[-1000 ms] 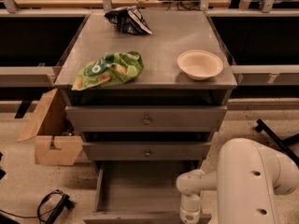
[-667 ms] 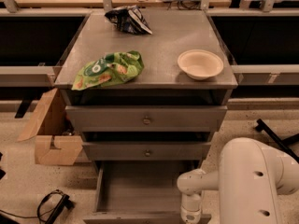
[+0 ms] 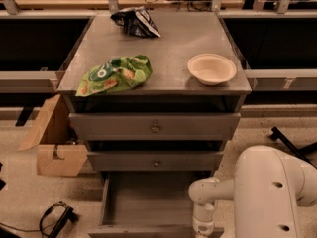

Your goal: Open bottom drawer

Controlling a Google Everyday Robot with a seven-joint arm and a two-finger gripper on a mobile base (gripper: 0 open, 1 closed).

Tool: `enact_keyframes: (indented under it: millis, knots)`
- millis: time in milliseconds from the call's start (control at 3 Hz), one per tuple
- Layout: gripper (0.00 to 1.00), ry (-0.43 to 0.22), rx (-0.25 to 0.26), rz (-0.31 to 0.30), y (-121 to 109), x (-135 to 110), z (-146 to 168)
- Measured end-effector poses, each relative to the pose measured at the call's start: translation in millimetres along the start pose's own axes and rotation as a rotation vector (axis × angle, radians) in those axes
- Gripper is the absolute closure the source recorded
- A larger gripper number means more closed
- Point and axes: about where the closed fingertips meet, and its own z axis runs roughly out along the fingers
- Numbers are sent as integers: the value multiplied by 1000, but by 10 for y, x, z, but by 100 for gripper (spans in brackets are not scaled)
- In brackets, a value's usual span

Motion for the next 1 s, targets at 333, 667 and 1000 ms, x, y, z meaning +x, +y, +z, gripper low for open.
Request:
enact_keyframes:
  millis: [333, 667, 1000]
  knots:
    - [70, 0, 0, 0, -42, -11, -26]
    - [94, 0, 0, 0, -86, -23, -53]
    - [100, 0, 0, 0, -132, -36, -82]
